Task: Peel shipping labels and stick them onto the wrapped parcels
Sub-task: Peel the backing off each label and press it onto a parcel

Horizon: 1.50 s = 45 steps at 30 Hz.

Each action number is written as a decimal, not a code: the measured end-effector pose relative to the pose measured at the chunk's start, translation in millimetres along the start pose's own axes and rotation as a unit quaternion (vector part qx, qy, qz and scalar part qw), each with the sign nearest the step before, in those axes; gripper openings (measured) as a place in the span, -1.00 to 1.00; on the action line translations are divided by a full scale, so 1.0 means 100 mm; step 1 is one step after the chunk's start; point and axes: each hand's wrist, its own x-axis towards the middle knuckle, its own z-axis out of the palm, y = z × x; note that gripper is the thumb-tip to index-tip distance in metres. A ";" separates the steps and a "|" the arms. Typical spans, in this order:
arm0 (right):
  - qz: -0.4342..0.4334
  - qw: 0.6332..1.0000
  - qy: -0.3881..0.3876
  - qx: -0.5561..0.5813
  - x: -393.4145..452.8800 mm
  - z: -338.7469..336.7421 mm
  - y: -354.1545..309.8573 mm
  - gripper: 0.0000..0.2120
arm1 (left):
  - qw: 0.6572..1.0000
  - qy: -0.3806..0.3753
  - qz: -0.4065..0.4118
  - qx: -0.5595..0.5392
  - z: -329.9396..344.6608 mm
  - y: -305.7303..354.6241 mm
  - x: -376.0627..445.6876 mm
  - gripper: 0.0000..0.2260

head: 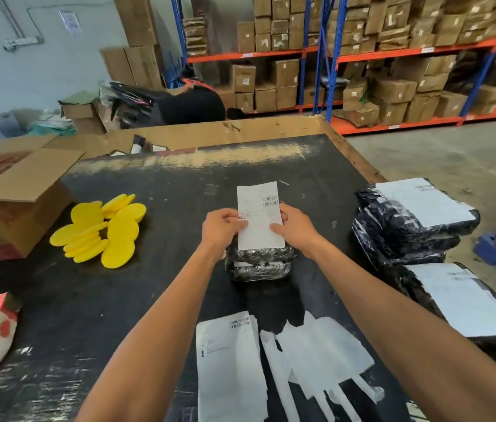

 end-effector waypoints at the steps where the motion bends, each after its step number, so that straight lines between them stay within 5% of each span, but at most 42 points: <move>1: -0.004 1.000 0.006 -0.010 0.01 0.01 0.00 -0.55 | 1.000 0.001 0.009 0.015 0.00 -0.01 -0.01 -0.86; 8: -0.042 0.996 0.066 -0.033 0.02 0.15 0.11 -0.55 | 0.993 0.013 0.086 0.078 0.03 -0.07 -0.08 -0.81; 14: 0.027 0.991 0.129 0.008 0.09 0.19 0.24 -0.19 | 0.983 0.049 0.131 0.120 0.13 -0.16 -0.12 -0.72; 17: 0.022 0.990 0.139 0.032 0.07 0.18 0.25 -0.20 | 0.986 0.054 0.089 0.131 0.12 -0.18 -0.10 -0.29; 19: -0.003 0.987 0.158 0.021 0.04 0.18 0.25 -0.38 | 0.988 0.051 0.082 0.119 0.10 -0.19 -0.09 -0.11; 22: -0.122 0.972 0.196 -0.037 0.00 0.13 0.31 -0.81 | 0.958 0.060 0.225 0.168 0.07 -0.18 -0.12 -0.42; 24: -0.209 0.962 0.148 -0.098 0.02 0.08 0.39 -0.96 | 0.921 0.001 0.318 0.224 0.06 -0.16 -0.06 -0.72; 28: -0.231 0.958 0.050 -0.160 0.18 -0.01 0.55 -0.74 | 0.840 -0.166 0.292 0.427 0.06 -0.17 0.21 -0.59; 31: -0.172 0.956 -0.007 -0.239 0.35 -0.07 0.54 -0.63 | 0.827 -0.197 0.232 0.473 0.08 -0.12 0.37 -0.53; 38: -0.011 0.934 -0.064 -0.351 0.59 -0.07 0.35 -0.49 | 0.850 -0.186 0.174 0.462 0.12 -0.08 0.55 -0.53; 41: 0.056 0.964 -0.040 -0.255 0.60 0.00 0.41 -0.43 | 0.884 -0.148 0.154 0.415 0.14 -0.17 0.51 -0.52; 45: 0.185 0.981 0.036 -0.048 0.53 0.10 0.45 -0.23 | 0.977 -0.106 0.013 0.183 0.14 -0.29 0.50 -0.51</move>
